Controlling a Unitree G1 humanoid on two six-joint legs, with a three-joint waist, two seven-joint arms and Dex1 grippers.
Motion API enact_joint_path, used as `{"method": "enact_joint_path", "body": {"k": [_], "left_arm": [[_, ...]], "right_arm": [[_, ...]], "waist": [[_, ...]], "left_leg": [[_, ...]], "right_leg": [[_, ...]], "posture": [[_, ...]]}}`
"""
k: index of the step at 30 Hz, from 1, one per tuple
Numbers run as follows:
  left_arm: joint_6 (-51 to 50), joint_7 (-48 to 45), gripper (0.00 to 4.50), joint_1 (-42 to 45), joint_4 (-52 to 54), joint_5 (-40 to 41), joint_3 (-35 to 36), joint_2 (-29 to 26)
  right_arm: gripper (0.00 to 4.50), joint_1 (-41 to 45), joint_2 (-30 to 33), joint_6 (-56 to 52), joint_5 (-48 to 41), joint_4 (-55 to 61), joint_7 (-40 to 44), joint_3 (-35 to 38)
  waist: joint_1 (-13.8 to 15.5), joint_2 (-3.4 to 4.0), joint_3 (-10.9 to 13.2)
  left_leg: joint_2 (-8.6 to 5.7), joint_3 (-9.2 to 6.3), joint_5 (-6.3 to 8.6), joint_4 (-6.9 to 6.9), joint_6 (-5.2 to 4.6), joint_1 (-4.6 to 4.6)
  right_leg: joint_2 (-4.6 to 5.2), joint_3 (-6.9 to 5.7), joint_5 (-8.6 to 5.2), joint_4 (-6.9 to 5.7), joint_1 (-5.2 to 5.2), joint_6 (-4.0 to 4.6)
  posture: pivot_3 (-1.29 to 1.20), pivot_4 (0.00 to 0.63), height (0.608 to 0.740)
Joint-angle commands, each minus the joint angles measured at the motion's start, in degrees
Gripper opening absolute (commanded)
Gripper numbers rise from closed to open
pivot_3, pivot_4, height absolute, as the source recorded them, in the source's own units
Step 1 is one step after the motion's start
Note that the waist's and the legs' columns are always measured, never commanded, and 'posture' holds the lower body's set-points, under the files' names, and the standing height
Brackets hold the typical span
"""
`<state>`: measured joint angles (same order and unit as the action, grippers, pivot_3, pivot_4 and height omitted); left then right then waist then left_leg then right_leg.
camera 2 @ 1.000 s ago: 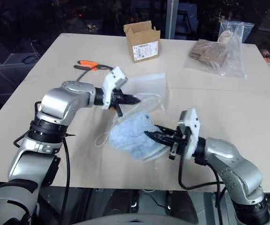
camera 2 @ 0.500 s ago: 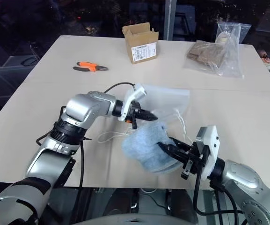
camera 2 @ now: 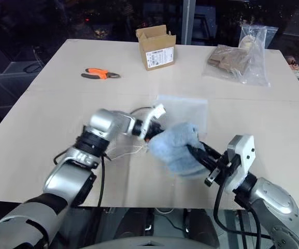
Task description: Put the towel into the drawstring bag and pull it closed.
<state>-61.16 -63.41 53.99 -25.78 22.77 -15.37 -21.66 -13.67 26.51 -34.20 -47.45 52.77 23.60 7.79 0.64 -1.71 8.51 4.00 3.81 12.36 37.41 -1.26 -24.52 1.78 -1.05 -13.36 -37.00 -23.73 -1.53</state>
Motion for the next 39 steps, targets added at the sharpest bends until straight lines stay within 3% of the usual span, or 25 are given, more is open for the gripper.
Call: {"method": "enact_joint_path", "body": {"k": [1, 5, 9, 16, 22, 36, 39], "left_arm": [[-2.76, 1.61, 0.02, 0.85, 3.35, 1.67, 4.18, -2.2], [-13.38, 9.5, 0.02, 1.87, 6.29, 3.02, 11.68, -3.35], [-26.39, 20.53, 0.02, 0.84, 13.08, 2.88, 20.71, 0.46], [-26.87, 32.41, 0.02, -3.27, 21.83, 1.13, 23.71, 9.31], [-24.8, 32.23, 0.02, -5.3, 24.44, 3.84, 23.58, 9.26], [-14.8, 26.79, 0.02, -6.28, 23.94, 6.23, 18.28, 3.66], [-13.51, 25.38, 0.02, -5.79, 23.98, 6.39, 16.23, 2.47]], "right_arm": [[0.0, 3.57, -1.83, 1.96, -3.14, -0.76, -1.25, -0.19], [0.0, 11.13, -4.76, 1.37, -4.85, -5.88, -3.47, -1.45], [0.0, 17.81, -6.84, 0.92, -4.32, -10.36, -5.86, -2.71], [0.0, 23.67, -13.78, 3.46, -0.22, -19.01, -7.02, -7.16], [0.0, 22.35, -13.91, 5.58, 10.73, -26.82, -5.86, -13.58], [0.0, 18.85, -4.83, -6.33, 20.34, -23.98, -9.71, -14.83], [0.0, 20.75, -4.25, -3.26, 21.02, -20.37, -6.74, -15.5]], "waist": [[-0.08, 0.01, 0.0], [0.03, 0.0, 0.01], [0.23, 0.0, 0.02], [-0.02, 0.0, 0.02], [-0.54, 0.01, 0.02], [-0.83, 0.01, 0.02], [-0.97, 0.01, 0.02]], "left_leg": [[0.0, 0.02, 0.01, -0.03, 0.01, 0.03], [0.0, 0.05, 0.01, -0.03, 0.01, -0.11], [-0.04, 0.08, 0.01, -0.01, 0.0, -0.12], [-0.1, 0.06, 0.0, -0.01, 0.01, -0.05], [-0.08, 0.08, 0.0, -0.03, 0.01, -0.01], [-0.1, 0.15, 0.0, -0.05, 0.01, 0.01], [-0.1, 0.17, 0.0, -0.05, 0.01, 0.01]], "right_leg": [[0.0, 0.05, 0.02, 0.0, 0.0, -0.02], [0.0, 0.09, 0.21, 0.05, -0.08, -0.06], [0.02, 0.11, 0.21, 0.04, -0.07, -0.08], [0.01, 0.22, 0.23, -0.05, -0.02, -0.08], [-0.02, 0.24, 0.23, -0.13, -0.06, -0.07], [0.02, 0.3, 0.23, -0.11, -0.06, -0.06], [0.02, 0.32, 0.23, -0.1, -0.06, -0.07]], "posture": [[0.0, 0.15, 0.74], [0.0, 0.15, 0.74], [0.0, 0.15, 0.74], [0.0, 0.15, 0.74], [0.0, 0.15, 0.74], [0.0, 0.15, 0.74], [0.0, 0.15, 0.74]]}}
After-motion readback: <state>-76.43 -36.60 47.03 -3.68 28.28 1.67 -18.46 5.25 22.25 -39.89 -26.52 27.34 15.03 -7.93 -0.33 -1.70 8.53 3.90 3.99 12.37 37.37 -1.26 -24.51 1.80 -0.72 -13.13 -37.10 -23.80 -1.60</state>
